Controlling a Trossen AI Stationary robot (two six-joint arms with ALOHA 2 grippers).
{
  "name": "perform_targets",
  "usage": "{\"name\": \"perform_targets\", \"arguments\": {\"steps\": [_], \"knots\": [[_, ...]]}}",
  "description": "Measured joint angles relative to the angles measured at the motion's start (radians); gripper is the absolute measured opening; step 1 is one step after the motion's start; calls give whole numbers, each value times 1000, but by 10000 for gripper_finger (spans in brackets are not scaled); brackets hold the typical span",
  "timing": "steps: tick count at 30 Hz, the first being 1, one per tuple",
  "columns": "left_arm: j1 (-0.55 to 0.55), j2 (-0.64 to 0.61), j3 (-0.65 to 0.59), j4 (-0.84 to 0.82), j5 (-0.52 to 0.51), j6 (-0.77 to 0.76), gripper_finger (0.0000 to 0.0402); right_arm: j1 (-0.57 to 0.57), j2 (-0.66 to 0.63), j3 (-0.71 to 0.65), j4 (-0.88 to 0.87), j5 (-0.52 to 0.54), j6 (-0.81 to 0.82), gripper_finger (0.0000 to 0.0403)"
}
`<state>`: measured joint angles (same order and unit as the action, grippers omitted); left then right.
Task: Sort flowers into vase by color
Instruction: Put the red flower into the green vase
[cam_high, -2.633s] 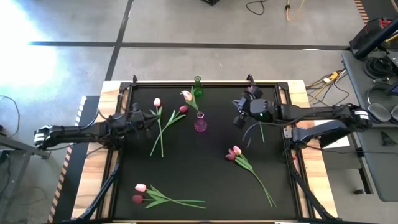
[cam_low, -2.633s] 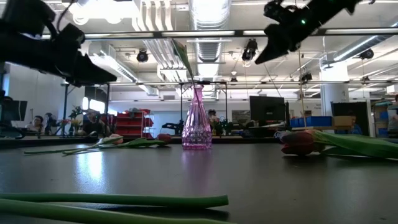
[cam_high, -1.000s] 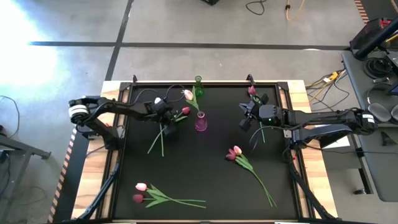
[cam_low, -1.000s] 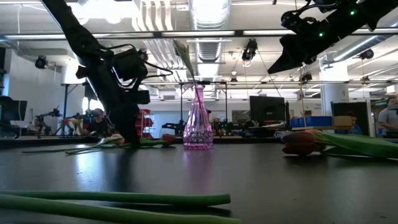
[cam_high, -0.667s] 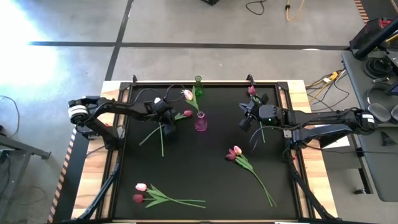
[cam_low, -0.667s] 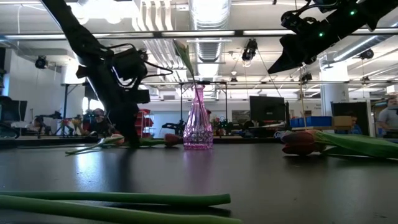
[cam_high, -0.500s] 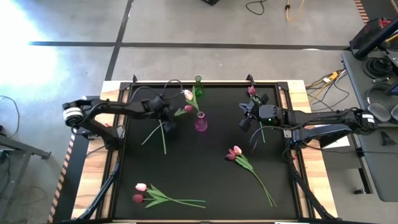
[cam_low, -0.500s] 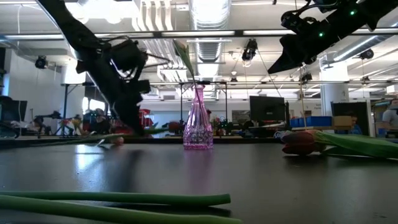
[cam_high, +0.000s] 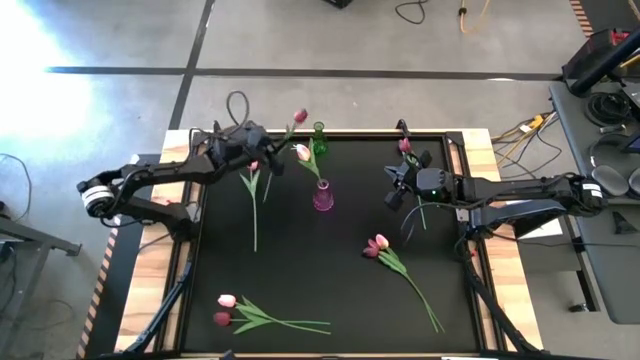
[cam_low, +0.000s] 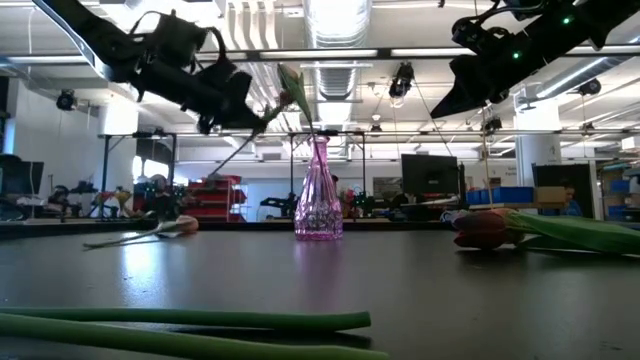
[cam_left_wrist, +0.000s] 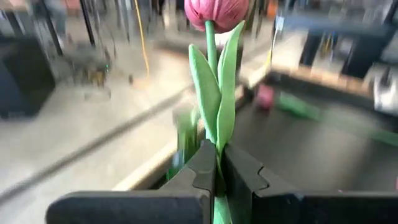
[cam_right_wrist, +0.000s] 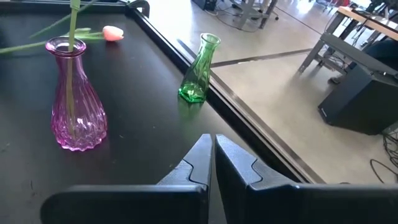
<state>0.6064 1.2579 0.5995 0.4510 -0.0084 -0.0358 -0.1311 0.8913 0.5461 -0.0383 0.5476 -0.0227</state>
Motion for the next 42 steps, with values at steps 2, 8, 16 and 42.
{"name": "perform_targets", "arguments": {"steps": [2,8,16,42], "knots": [[5,5,0,97,0,-3,2,0,0,0,1,0,0,13],[20,82,0,460,-5,14,1,0,0,0,14,0,-3,13],[73,270,94,743,8,62,1,0,0,0,22,0,-18,13],[150,608,576,734,132,76,1,0,0,0,30,2,-22,13]]}}
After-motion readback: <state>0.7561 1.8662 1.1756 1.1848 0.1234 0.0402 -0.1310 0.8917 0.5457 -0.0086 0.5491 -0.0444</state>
